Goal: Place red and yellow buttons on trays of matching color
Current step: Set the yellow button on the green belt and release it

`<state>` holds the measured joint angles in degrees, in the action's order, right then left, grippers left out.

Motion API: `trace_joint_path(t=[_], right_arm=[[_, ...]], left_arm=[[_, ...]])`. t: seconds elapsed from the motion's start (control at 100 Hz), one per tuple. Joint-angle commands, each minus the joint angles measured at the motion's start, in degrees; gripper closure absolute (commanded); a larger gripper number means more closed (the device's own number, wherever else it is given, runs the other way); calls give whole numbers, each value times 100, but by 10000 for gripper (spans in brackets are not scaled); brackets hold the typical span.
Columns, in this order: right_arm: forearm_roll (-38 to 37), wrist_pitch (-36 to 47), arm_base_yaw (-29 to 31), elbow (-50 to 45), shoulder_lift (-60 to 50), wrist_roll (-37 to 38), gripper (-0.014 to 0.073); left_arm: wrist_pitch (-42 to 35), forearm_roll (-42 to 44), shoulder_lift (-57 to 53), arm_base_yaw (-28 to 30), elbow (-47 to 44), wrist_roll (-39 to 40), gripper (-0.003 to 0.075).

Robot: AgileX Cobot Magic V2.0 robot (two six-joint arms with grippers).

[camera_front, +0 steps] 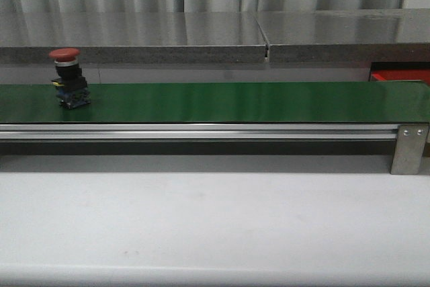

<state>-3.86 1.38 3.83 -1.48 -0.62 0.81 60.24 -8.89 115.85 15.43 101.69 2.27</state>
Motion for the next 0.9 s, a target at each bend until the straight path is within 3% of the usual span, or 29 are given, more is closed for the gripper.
trace_joint_path(t=[0.0,0.06,0.13,0.2,0.32,0.38,0.56,0.89], right_arm=[[-50,465,34,128,-78,-15,662],[-50,465,34,128,-78,-15,662],[-50,465,34,128,-78,-15,662],[-50,465,34,128,-78,-15,662],[-50,465,34,128,-78,-15,662],[-50,465,34,128,-78,-15,662],[-50,465,34,128,-78,-15,662],[-50,465,34,128,-78,-15,662]], left_arm=[[-53,-87,-266,-26,194,7,738],[-43,-100,-252,-26,194,7,720],[-43,-149,-252,-26,194,-29,636],[-30,-318,-252,-26,206,-227,476],[-18,-517,-252,-26,213,-311,104],[-18,-504,-252,-58,245,-311,1],[-17,-504,-310,-125,467,-406,96],[-505,-438,-1254,-738,501,-746,100]])
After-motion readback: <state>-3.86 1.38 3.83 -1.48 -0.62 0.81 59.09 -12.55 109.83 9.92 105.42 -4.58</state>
